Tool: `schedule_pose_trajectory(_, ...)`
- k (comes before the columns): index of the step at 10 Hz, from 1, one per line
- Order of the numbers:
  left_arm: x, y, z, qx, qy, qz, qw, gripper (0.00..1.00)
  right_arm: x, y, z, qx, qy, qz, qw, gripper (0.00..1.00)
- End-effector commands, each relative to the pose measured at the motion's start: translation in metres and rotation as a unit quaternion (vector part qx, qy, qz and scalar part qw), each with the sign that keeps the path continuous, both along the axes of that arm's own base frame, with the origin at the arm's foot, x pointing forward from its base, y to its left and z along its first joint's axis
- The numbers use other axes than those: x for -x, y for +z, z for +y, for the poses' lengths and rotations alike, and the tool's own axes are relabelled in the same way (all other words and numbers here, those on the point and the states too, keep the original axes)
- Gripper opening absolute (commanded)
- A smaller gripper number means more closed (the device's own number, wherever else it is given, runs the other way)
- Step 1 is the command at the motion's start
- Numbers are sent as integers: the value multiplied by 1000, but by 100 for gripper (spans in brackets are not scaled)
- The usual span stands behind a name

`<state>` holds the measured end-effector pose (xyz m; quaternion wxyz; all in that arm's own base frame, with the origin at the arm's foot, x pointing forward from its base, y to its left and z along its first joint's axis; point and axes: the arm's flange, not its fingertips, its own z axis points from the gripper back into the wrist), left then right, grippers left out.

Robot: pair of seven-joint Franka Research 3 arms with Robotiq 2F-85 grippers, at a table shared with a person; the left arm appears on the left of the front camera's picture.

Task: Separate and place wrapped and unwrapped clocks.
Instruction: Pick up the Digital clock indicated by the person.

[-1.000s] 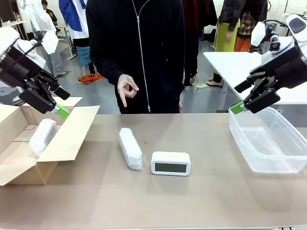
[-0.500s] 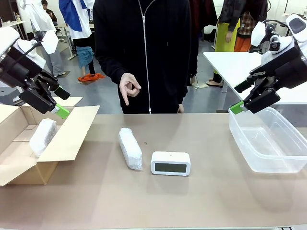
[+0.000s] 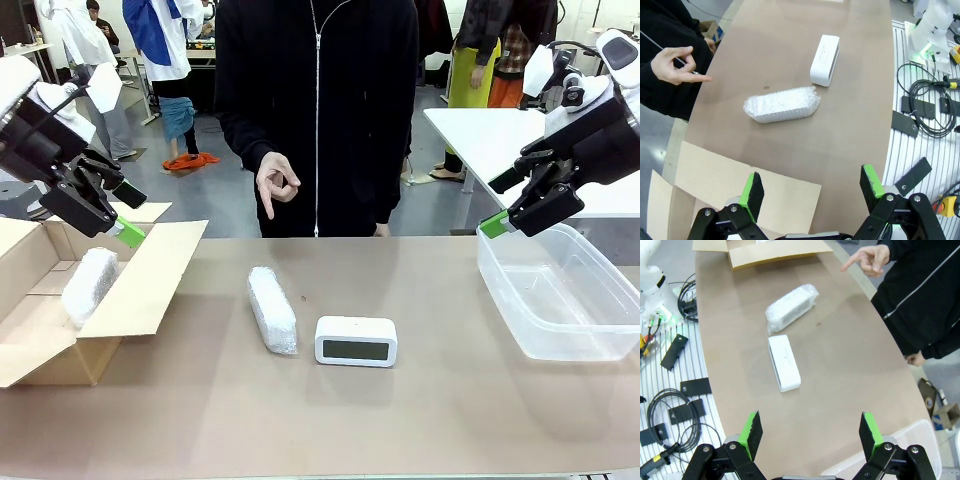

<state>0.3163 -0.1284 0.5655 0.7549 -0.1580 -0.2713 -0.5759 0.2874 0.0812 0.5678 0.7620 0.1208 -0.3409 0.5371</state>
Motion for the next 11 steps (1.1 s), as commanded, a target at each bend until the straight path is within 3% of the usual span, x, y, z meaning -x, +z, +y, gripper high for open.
schedule_pose_trajectory(1,0,0,0,0,0,0,1000,100,-1,-1,2,-12,3,8,1000,100)
schedule_pose_trajectory(3,-28,9,-67,-30,64,85,994,100,-1,-1,2,-12,3,8,1000,100)
schedule_pose_trajectory(4,-44,3,-91,-68,139,160,975,100,-1,-1,2,-12,3,8,1000,100)
schedule_pose_trajectory(6,-58,-14,-118,-70,259,318,909,100,-1,-1,2,-12,3,8,1000,100)
schedule_pose_trajectory(7,-60,-27,-132,-65,339,344,873,100,-1,-1,2,-12,3,8,1000,100)
schedule_pose_trajectory(8,-63,-46,-144,-74,420,345,836,100,-1,-1,2,-12,3,8,1000,100)
schedule_pose_trajectory(9,-68,-69,-154,-72,463,356,809,100,-1,-1,2,-12,3,8,1000,100)
schedule_pose_trajectory(11,-68,-101,-165,-13,524,339,781,100,-1,-1,2,-12,3,8,1000,100)
